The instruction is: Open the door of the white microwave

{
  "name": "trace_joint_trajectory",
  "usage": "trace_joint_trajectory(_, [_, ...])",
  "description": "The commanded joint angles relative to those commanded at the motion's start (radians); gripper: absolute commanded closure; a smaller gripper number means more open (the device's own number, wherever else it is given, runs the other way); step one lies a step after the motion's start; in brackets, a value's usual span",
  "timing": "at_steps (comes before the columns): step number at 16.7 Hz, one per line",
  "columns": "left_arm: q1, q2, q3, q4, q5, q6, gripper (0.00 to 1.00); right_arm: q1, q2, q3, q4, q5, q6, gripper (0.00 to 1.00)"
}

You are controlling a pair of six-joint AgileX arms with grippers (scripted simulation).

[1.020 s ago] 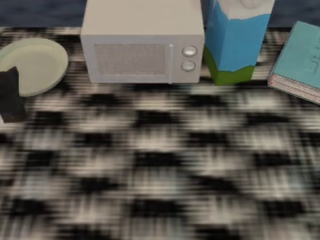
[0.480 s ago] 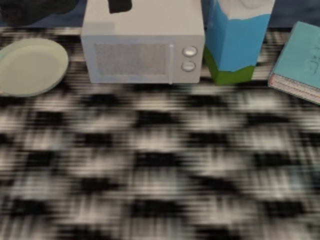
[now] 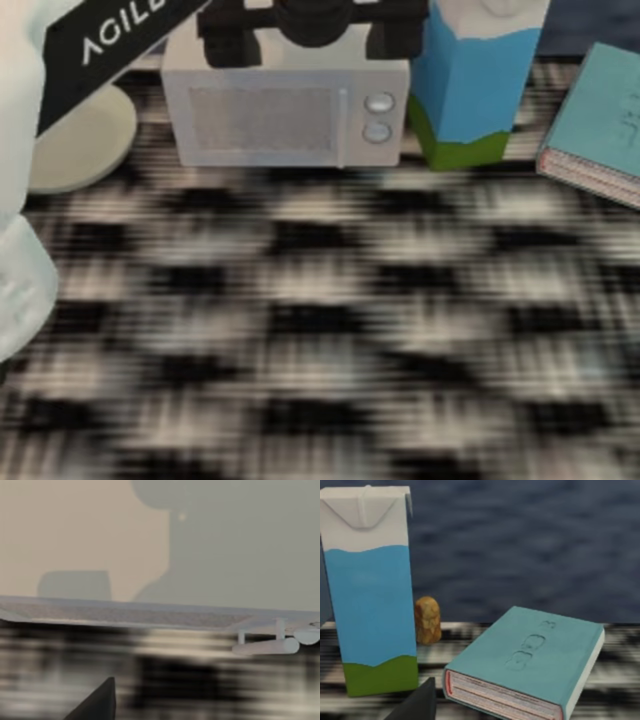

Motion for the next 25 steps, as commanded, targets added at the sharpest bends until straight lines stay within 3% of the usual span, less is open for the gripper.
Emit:
trace_joint_trajectory(9, [-0.024,0.090,0.086,-0.040,-0.009,-0.021,0.00,0.000,0.000,0.000,0.000,0.000,0.000,0.00])
trace_joint_trajectory(16, [0.020,0.193,0.012,0.156,0.011,0.024,0.00,0.000,0.000,0.000,0.000,0.000,0.000,0.00])
trace_joint_trajectory(20, [0.024,0.201,0.007,0.167,0.013,0.028,0.00,0.000,0.000,0.000,0.000,0.000,0.000,0.00])
trace_joint_trajectory(25, [0.024,0.201,0.007,0.167,0.013,0.028,0.38,0.000,0.000,0.000,0.000,0.000,0.000,0.00])
